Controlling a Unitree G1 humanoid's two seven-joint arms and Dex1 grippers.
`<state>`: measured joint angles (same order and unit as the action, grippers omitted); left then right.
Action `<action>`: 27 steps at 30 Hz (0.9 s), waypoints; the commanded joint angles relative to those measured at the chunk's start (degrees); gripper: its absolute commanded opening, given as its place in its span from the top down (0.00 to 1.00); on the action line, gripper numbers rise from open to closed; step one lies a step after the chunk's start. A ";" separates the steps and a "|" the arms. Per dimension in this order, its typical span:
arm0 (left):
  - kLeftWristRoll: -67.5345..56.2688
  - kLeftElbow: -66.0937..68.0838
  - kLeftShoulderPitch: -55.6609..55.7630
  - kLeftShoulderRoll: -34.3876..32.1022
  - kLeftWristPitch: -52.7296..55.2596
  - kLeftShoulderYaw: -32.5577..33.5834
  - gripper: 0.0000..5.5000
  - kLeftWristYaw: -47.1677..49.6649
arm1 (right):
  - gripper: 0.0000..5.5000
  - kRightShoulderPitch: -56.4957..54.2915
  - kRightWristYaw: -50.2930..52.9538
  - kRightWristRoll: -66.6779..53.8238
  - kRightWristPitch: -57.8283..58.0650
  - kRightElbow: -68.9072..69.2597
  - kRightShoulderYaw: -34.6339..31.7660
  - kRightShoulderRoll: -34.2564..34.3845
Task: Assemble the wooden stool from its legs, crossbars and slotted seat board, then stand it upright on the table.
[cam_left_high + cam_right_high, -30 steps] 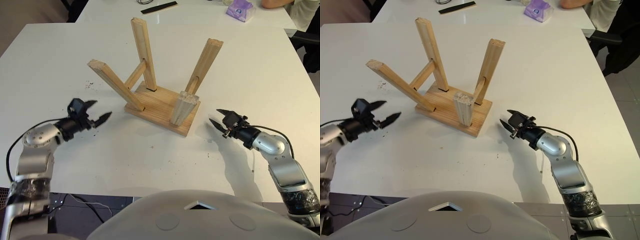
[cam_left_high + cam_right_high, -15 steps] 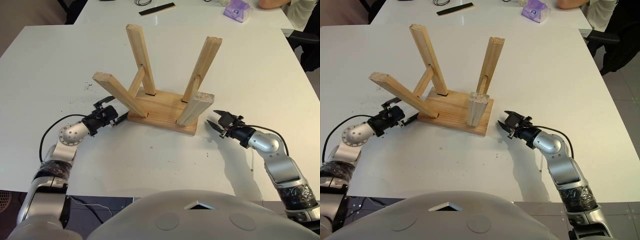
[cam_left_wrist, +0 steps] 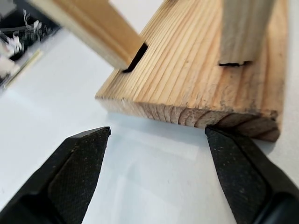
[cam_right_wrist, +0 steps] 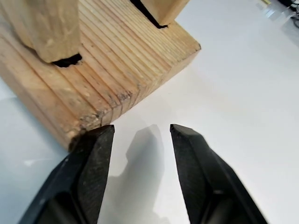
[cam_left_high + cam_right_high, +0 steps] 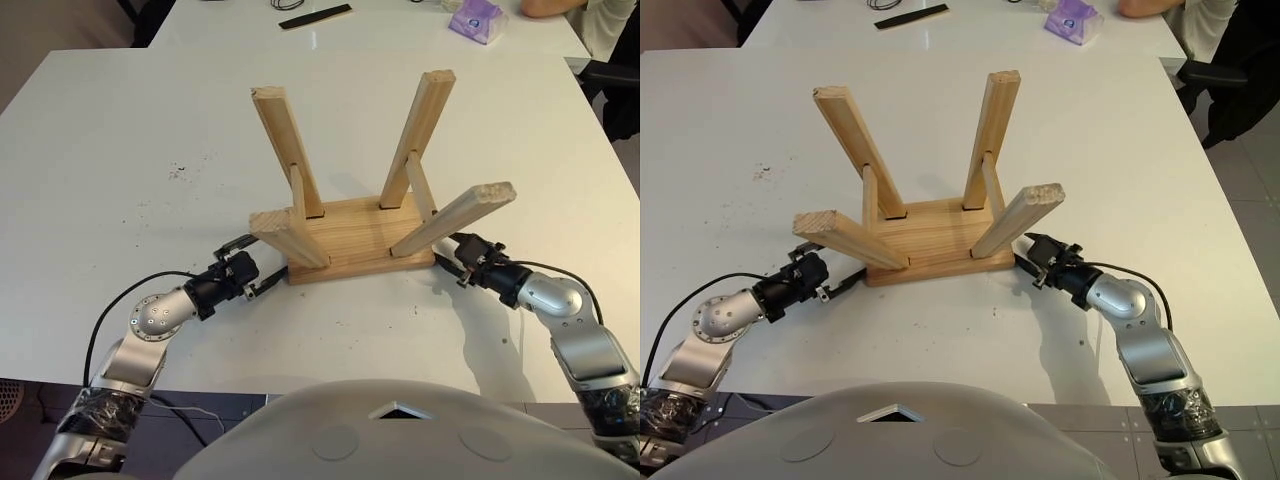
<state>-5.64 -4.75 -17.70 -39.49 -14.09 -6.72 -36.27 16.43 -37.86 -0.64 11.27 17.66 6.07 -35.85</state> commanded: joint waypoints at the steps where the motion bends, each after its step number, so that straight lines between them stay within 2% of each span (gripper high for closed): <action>1: -6.53 -7.81 -2.74 0.99 7.35 2.23 0.31 -1.22 | 0.60 1.62 -5.46 -15.39 5.72 11.47 -2.69 1.89; 6: -10.29 -16.32 -6.61 0.73 13.34 6.12 0.31 -1.41 | 0.60 2.64 -7.67 -21.29 10.73 15.48 -7.92 -2.14; 15: -14.91 -25.43 -5.62 0.03 21.92 10.50 0.31 -2.46 | 0.60 6.30 -8.23 -17.50 9.06 19.60 -5.85 -5.95; 21: -17.58 -29.71 -7.72 -2.50 25.74 13.16 0.31 -5.23 | 0.60 7.93 -8.90 -20.93 11.09 25.10 -11.14 -7.72; 27: -21.56 -28.24 -5.30 -5.90 29.89 17.44 0.31 -9.40 | 0.60 9.24 -14.65 -25.11 11.45 26.54 -17.19 -11.87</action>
<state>-23.89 -31.03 -24.42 -44.48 14.77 11.78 -41.55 26.74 -49.46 -22.65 24.39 41.86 -11.29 -46.40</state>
